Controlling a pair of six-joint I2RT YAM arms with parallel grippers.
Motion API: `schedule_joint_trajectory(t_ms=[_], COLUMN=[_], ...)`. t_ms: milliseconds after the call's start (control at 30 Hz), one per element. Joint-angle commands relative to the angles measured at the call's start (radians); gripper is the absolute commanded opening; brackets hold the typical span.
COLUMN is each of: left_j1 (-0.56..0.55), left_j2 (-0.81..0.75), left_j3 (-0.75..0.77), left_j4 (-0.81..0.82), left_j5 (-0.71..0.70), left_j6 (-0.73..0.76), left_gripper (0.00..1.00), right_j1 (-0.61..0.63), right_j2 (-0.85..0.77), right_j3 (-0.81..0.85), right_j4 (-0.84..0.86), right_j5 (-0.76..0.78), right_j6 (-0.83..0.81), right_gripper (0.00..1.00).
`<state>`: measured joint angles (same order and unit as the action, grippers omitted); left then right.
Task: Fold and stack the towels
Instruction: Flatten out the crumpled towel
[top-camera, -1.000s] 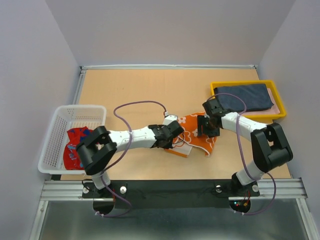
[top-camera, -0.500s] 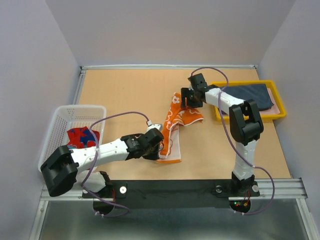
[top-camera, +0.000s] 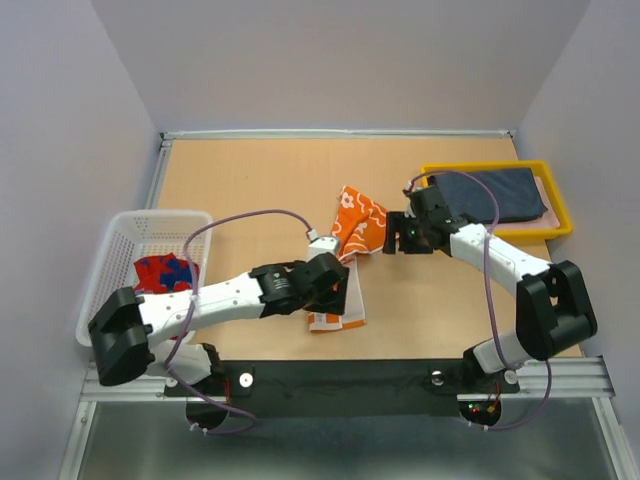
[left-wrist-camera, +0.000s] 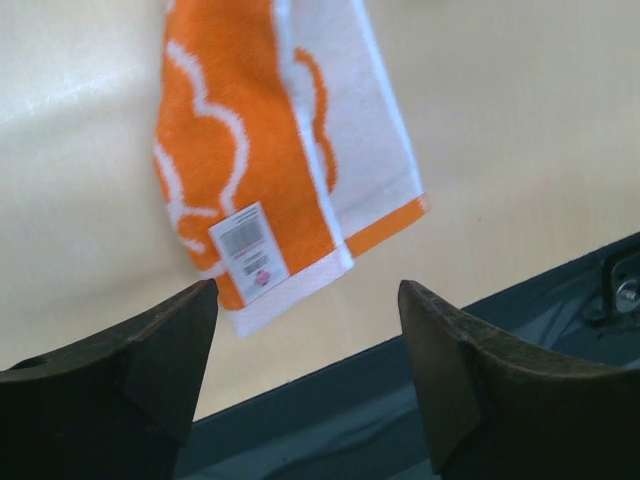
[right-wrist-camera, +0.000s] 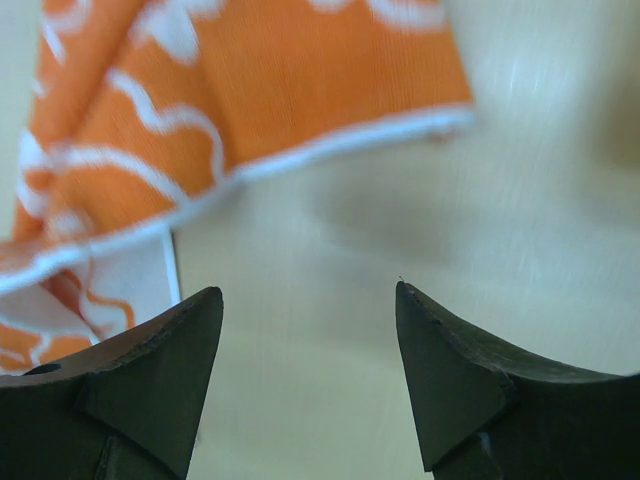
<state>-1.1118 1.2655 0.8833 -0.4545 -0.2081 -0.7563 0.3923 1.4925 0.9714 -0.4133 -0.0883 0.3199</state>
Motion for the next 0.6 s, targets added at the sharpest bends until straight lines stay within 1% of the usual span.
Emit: schedule_joint_trajectory(t_ms=[0,33,67,100,133,200,233,333,433,567], left_j1=[-0.103,-0.121,-0.138,-0.167,-0.177,-0.184,-0.183,-0.183,-0.183,-0.183], left_j2=[0.147,0.179,0.213,0.275,0.305,0.377,0.393,0.425,0.452,0.494], left_j3=[0.138,0.163,0.187,0.238,0.258,0.301,0.307,0.303,0.287,0.27], left_j4=[-0.079,-0.098,-0.11,-0.124,-0.147,-0.17,-0.182,-0.182,-0.156,-0.158], left_j5=[-0.145,-0.157,-0.183,-0.195,-0.206,-0.205,-0.203,-0.197,-0.148,-0.129], left_j6=[0.034,0.043,0.051,0.061,0.07,0.086,0.089,0.086,0.092,0.092], left_gripper=[0.76,0.72,0.66,0.63,0.61,0.57,0.54,0.54,0.54,0.53], right_j1=[0.014,0.014,0.014,0.014,0.014,0.014,0.016,0.014,0.014,0.014], right_j2=[-0.107,-0.121,-0.141,-0.149,-0.155,-0.167,-0.17,-0.182,-0.184,-0.186], right_j3=[-0.13,-0.146,-0.158,-0.18,-0.186,-0.198,-0.206,-0.214,-0.226,-0.237], right_j4=[0.001,0.001,-0.001,-0.001,-0.001,-0.001,-0.001,-0.001,-0.001,0.001], right_j5=[-0.051,-0.047,-0.045,-0.05,-0.053,-0.059,-0.07,-0.068,-0.074,-0.077], right_j6=[0.068,0.073,0.079,0.079,0.082,0.094,0.096,0.099,0.097,0.096], right_gripper=[0.74,0.74,0.74,0.74,0.74,0.74,0.74,0.74,0.74,0.74])
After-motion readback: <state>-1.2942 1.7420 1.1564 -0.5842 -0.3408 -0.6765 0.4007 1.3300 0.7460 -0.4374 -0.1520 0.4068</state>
